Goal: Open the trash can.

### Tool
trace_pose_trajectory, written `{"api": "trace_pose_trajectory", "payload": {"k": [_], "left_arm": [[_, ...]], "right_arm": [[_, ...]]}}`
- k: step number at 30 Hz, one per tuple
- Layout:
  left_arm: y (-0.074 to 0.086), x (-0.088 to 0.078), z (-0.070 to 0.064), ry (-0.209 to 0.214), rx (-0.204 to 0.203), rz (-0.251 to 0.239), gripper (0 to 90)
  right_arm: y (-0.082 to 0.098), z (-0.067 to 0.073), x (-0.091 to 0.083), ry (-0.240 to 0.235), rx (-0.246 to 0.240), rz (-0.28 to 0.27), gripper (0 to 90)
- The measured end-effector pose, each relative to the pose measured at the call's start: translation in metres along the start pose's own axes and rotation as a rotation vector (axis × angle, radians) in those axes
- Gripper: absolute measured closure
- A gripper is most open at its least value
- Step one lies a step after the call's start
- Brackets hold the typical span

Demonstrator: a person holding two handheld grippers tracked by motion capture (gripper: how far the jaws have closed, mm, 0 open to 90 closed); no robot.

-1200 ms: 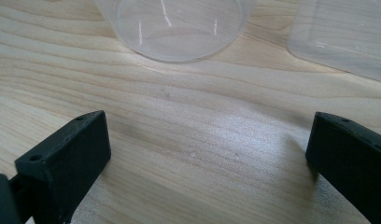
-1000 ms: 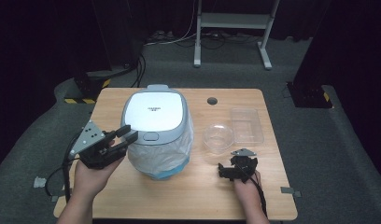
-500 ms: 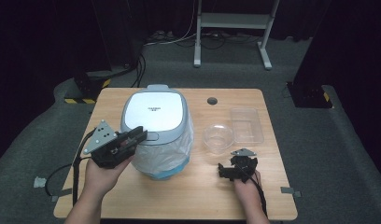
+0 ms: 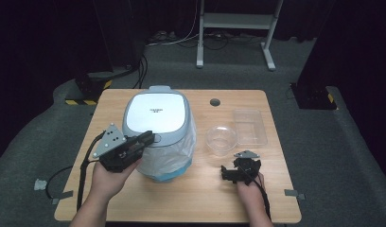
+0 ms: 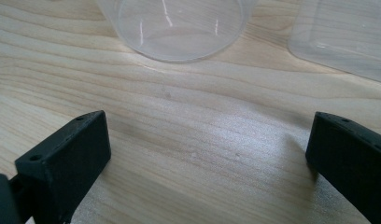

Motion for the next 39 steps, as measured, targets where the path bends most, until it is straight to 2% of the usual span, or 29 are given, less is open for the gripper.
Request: {"api": "trace_pose_trajectory", "payload": {"k": [3,4,8,22,23,25,27,28,30,31,32,33,37,39], "left_arm": [[0.001,0.000,0.000,0.008,-0.001,-0.003,82.2],[0.001,0.001,0.000,0.031,-0.012,-0.001,82.8],[0.002,0.001,-0.002,0.015,-0.004,-0.002,85.4],[0.003,0.001,0.000,0.012,-0.015,-0.006,88.7],[0.003,0.001,0.000,0.009,-0.015,-0.005,88.6],[0.000,0.000,0.000,0.016,-0.028,-0.001,80.6],[0.000,-0.001,0.001,0.007,-0.025,0.001,75.4],[-0.001,-0.004,0.003,-0.001,-0.026,-0.012,75.4],[-0.003,-0.013,0.009,-0.030,-0.031,-0.030,69.8],[-0.003,-0.013,0.009,-0.030,-0.031,-0.030,68.5],[-0.003,-0.020,0.015,-0.061,-0.026,-0.032,67.4],[-0.003,-0.020,0.015,-0.061,-0.026,-0.032,66.5],[0.005,-0.037,0.033,-0.131,-0.027,-0.024,61.5],[0.008,-0.040,0.036,-0.144,-0.024,-0.023,59.2]], "right_arm": [[0.000,0.000,0.000,0.000,0.000,0.000,0.0],[0.000,0.000,0.000,0.000,0.000,0.000,0.0],[0.000,0.000,0.000,0.000,0.000,0.000,0.0],[0.000,0.000,0.000,0.000,0.000,0.000,0.0],[0.000,0.000,0.000,0.000,0.000,0.000,0.0],[0.000,0.000,0.000,0.000,0.000,0.000,0.0],[0.000,0.000,0.000,0.000,0.000,0.000,0.0],[0.000,0.000,0.000,0.000,0.000,0.000,0.0],[0.000,0.000,0.000,0.000,0.000,0.001,0.0],[0.000,0.000,0.000,0.000,0.000,0.001,0.0],[0.000,0.000,0.000,-0.001,0.000,0.000,0.0],[0.000,0.000,0.000,-0.001,0.000,0.000,0.0],[0.001,0.000,-0.001,-0.002,-0.003,0.000,0.0],[0.001,0.000,-0.001,-0.002,-0.003,0.000,0.0]]}}
Point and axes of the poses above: each handheld gripper's, and its own axes: x roughly forward along the jaws, y roughly out of its underside, z roughly to its left, the point moved 2 cm from there along x, roughly forward along the jaws, and after that the axes turned 3 degrees about -x, right-handed, at the moved point
